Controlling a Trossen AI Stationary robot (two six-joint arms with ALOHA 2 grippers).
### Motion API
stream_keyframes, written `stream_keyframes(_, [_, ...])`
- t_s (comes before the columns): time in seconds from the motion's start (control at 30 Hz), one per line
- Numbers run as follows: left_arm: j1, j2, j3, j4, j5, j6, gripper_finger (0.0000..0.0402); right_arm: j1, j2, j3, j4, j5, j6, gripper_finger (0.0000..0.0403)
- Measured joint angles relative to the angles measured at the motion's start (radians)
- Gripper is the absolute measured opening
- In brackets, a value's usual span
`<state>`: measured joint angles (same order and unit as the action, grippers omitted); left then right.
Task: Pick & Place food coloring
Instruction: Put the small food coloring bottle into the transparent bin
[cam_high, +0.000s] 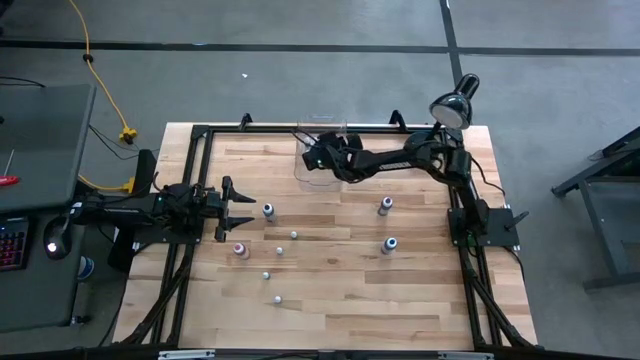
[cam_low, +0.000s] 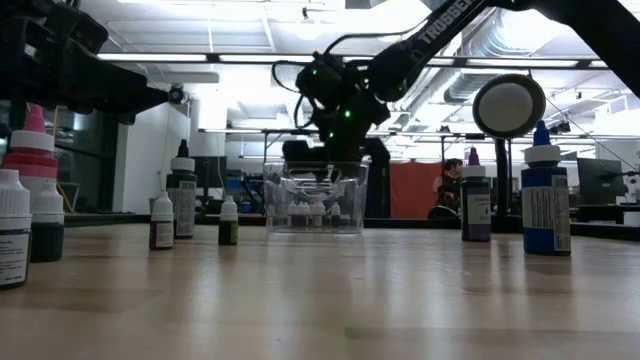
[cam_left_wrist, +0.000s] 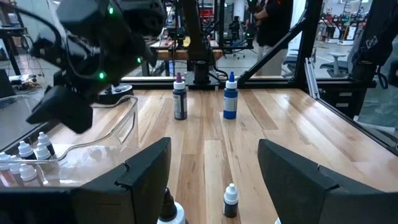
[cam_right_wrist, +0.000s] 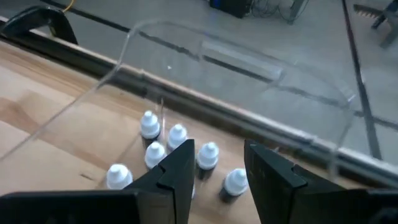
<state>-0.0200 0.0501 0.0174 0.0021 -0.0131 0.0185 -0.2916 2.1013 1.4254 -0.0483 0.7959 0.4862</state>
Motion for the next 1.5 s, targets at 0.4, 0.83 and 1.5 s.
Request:
stream_keyframes(0.4, [0.0,0.0,0.0,0.0,0.0,0.0,0.0239,-0.012,-0.156,0.0,-0.036,-0.046,-0.166,0.0129])
stream_keyframes(0.83, [0.0,0.0,0.0,0.0,-0.001,0.0,0.0239,0.0,-0.384,0.0,-0.14,-0.444,-0.424,0.0129])
stream_keyframes(1.5, [0.0,0.0,0.0,0.0,-0.002,0.0,0.0239,0.203,-0.866,-0.487,-0.194,-0.698,-0.339,0.0129])
